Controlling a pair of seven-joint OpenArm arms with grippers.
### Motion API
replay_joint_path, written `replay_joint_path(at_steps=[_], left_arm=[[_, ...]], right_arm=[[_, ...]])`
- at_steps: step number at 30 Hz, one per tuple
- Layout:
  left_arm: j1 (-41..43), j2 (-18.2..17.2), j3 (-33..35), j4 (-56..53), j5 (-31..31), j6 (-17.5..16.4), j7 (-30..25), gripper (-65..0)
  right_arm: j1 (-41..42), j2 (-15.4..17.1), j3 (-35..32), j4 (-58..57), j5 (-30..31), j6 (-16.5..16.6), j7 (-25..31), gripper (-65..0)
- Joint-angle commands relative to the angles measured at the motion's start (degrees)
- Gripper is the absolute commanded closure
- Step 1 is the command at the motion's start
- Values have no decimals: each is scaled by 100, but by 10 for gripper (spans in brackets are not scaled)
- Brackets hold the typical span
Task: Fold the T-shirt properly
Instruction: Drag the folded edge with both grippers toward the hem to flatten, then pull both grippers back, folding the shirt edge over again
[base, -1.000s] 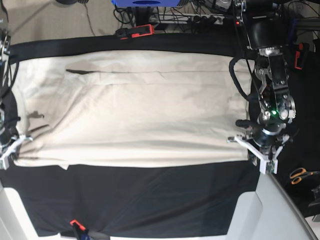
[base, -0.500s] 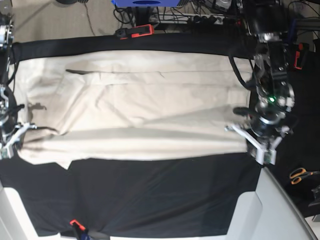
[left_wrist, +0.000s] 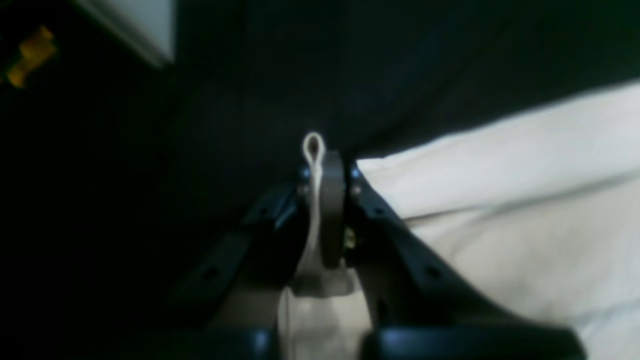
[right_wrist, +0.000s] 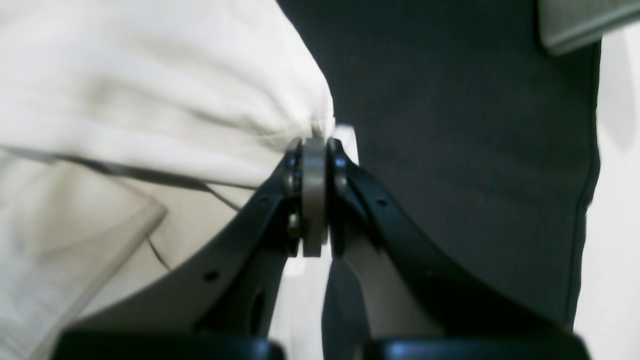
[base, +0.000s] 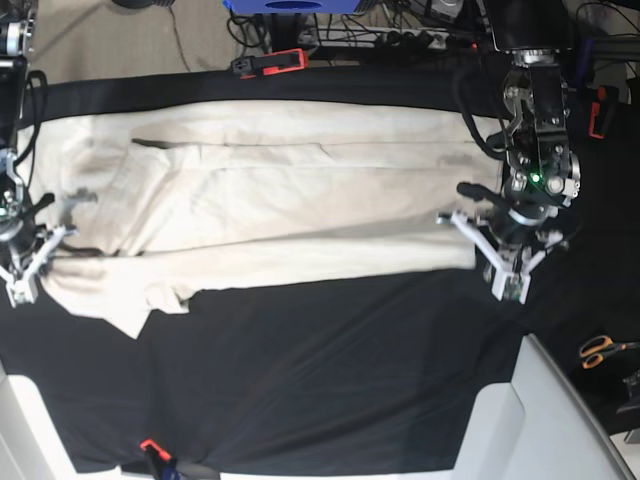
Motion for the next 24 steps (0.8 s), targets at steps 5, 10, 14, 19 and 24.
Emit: replay_joint_path(at_steps=[5,10,14,19,24], left_arm=[[24,-360,-17,129,-76,30,-106,0],[68,-650,-26,77,-85,30,-79,0],[112,-720,10,-2,-85,30,-88,0],[112,-685,54,-398,-85,30,-158,0],[243,-562,54,-539,-23,30,-422,0]], right_arm=[[-174,106,38,170,22,-46,66,0],[-298,106,38,223,22,-46,66,0],[-473,89,416,355,13,-28,58,0],[-658,80,565,654,13,-28,-294,0],[-719,-8,565,645,13,-28,-294,0]])
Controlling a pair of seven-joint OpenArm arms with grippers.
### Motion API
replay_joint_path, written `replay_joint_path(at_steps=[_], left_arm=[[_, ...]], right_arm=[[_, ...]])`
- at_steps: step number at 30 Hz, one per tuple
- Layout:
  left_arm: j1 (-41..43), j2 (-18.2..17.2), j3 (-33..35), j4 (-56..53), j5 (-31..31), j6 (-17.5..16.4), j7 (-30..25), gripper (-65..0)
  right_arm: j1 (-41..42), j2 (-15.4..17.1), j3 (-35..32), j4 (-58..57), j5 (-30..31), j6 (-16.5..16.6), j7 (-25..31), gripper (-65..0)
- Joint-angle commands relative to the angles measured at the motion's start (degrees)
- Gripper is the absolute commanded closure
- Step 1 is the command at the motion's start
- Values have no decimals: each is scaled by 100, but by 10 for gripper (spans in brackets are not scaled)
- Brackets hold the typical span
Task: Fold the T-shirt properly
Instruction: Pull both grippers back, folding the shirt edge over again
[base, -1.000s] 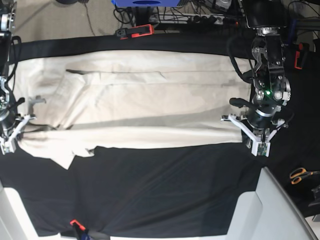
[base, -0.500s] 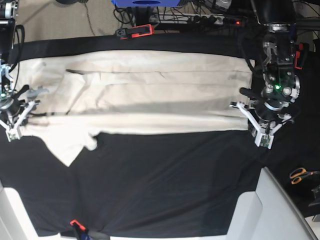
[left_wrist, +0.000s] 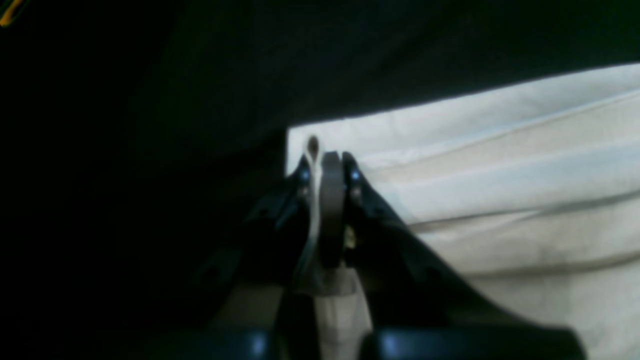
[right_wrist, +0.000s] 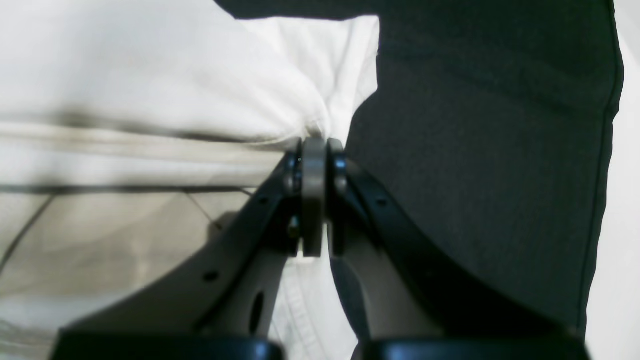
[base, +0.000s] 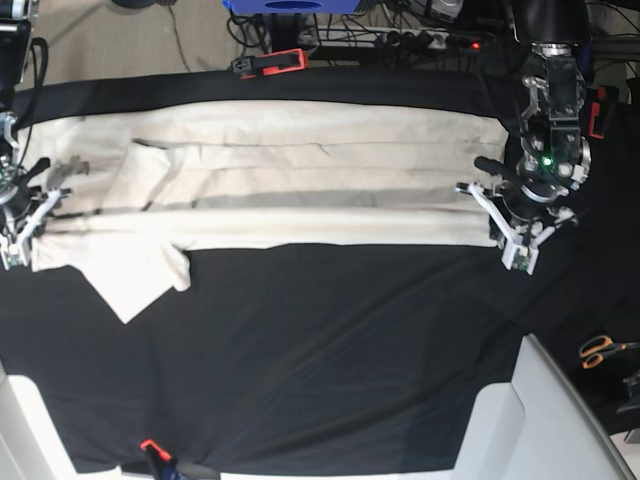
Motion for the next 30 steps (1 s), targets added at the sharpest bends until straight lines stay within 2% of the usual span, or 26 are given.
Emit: replay_joint_path(at_steps=[1,14,17,19,21,25,27,30], left_arm=[[-23,-59,-29,58,23,48,-83,0],[47,-59,-29,-338,23,48,-136,0],[47,-50,-29,-514,23,56,-461,0],[38,-42,-29,-716,23,56,-593,0],[38,-42,-29,-848,23,56,-611,0],[38,-42,-38,-830,-30,56,-611,0],[30,-42,-38,-830,-30,56,-611,0],[-41,-24,-38,-848,-30,56,-611,0]], right_arm=[[72,55,62,94,-9,-79,91,0],[72,20,18,85,-9,-79,82,0],[72,-59,62,85,-9,-79,3,-3],[81,-112,62,94,-9,-79,-252,-47],[107,-129,62,112,-9,-79,-586,-137],[54,-200,247,542,18,-79,-683,-302],[-122,-411,713,973,0,-79,-683,-338],[-289,-630,1065,1896,-17,-79,-920,-342]])
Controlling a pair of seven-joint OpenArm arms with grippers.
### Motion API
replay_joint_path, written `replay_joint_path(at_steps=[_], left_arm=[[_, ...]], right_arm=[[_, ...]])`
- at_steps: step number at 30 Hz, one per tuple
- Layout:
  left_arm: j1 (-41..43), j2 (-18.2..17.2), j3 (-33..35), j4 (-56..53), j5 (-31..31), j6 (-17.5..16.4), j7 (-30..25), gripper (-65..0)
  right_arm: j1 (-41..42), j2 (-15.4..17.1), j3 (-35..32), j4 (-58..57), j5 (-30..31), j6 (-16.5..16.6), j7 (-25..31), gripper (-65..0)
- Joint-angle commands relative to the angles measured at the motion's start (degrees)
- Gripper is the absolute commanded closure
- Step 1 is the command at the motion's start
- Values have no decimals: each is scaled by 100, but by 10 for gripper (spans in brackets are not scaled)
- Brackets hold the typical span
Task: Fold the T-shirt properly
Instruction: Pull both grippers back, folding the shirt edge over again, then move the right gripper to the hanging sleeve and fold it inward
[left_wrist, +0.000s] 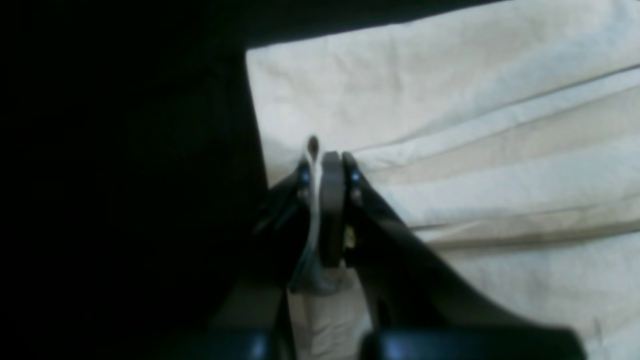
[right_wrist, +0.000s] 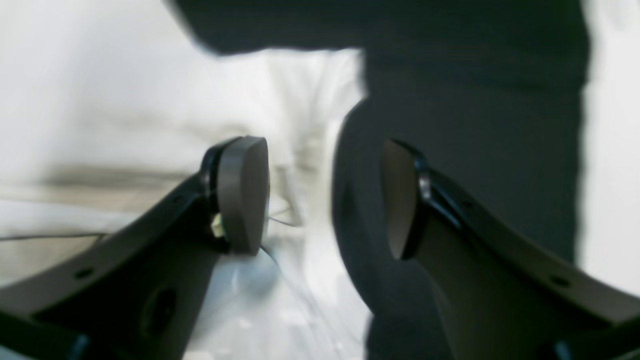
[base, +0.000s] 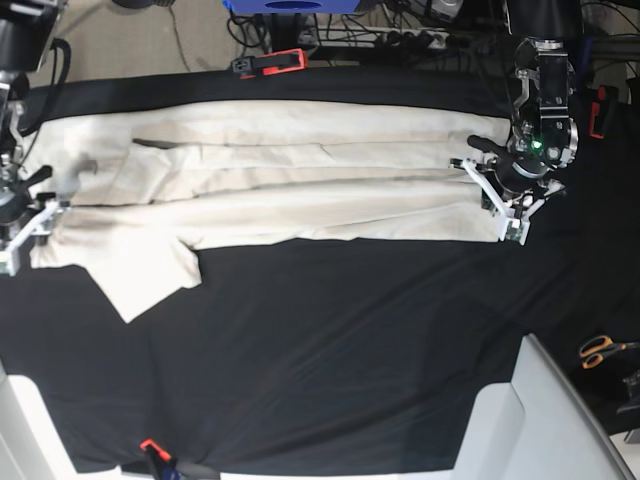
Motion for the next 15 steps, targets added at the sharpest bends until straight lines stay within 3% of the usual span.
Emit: replay_joint_path(at_steps=[1,4,6,12,15], left_arm=[[-98,-20,-27,64,18,41,-110,0],[-98,42,-27,90,53,41,-110,0],[-106,95,-27,90,53,41,-110,0],[-142,200,-27,81,53,41,-110,0],[-142,200,-27,64,53,41,-110,0]], right_arm=[[91,89,22,403,37,20,-6,-342],[214,45,-48,851,64,29,-181,-342],[663,97,-479,614,55,125,-208,-342],[2421,220,-1112,-1953,46,1251,3,-341],[3063,229,-1121,-3158,37,1391,566,-342]])
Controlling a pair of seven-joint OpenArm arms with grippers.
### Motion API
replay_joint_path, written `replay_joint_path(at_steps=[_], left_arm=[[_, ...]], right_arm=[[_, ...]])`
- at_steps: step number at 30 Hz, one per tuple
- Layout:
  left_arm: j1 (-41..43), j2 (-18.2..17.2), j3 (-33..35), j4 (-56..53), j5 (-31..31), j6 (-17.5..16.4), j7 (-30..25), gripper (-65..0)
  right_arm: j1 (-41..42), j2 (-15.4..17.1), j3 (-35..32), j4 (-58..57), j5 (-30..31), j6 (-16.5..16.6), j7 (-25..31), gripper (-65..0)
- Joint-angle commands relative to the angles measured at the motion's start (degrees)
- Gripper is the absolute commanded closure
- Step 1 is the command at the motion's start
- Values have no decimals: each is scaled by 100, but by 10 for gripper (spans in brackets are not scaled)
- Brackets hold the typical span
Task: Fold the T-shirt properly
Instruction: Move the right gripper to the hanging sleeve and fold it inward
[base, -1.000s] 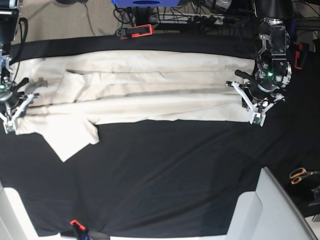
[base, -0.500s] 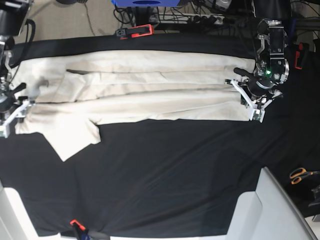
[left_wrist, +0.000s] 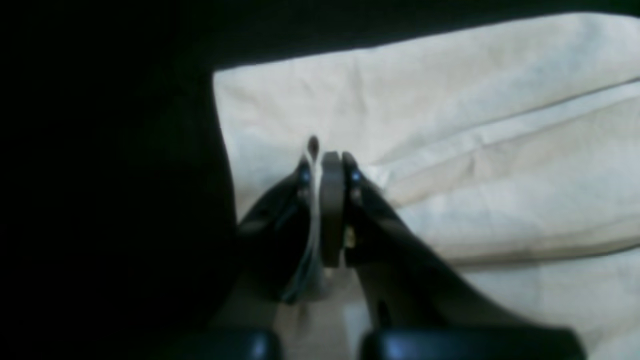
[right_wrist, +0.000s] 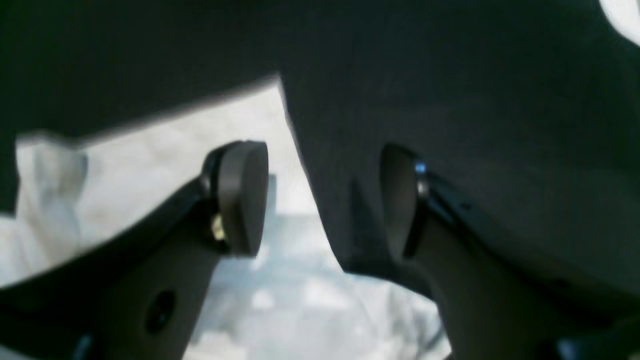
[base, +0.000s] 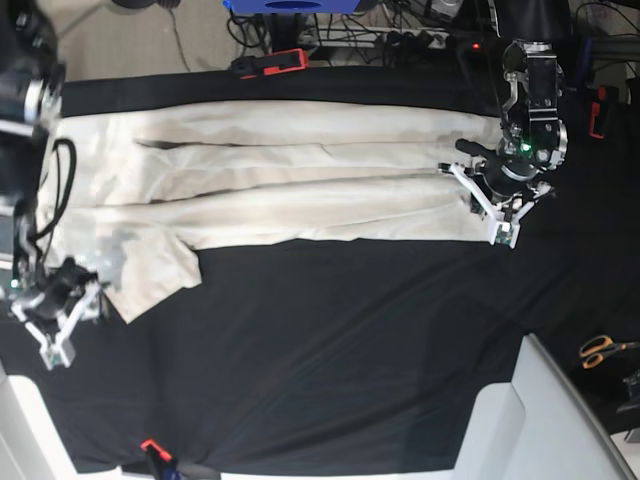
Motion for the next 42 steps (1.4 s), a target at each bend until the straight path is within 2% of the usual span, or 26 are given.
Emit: replay_joint_path(at_steps=[1,4,8,10,13,20,22,28,30,36,42], left_arm=[[-50,-62,-16,81,-23,39,-113,0],[-50,-62,-16,90,-23,39,-113,0],[-50,-62,-16,81,-23,39,-113,0],[-41,-62,-16,116,-23,39,-113,0],[-50,-62,-16,90,-50,39,-113,0],[-50,-62,-16,125,-67,39,-113,0],[-50,-62,-16,125,-67,39,-113,0],[-50,-62,-16,99,-76,39,-113,0],[-50,-62,-25,99,-76,39,-113,0],[-50,-53,-25,143,-58,39,-113,0],[-58,-53,-34,152,-41,48,-113,0]], right_arm=[[404,57,9,-338,55,-14,331,-342],[932,162,9,-1648,28,-32,991,-342],[1213,197,9,-2853,-411,-41,1843,-342],[1204,180,9,-3020,-640,-111,1966,-342],[1028,136,18,-3046,-842,-410,2019,-342],[1002,57,9,-3046,-886,-445,2002,-336],[1002,21,9,-3046,-886,-445,2002,-279],[1002,-137,9,-3046,-1167,-480,2010,-39],[1020,-189,9,-2967,-1167,-480,2010,0],[1020,-181,0,-2325,-1176,-489,1852,0],[888,-189,0,-1200,-1176,-445,577,0]])
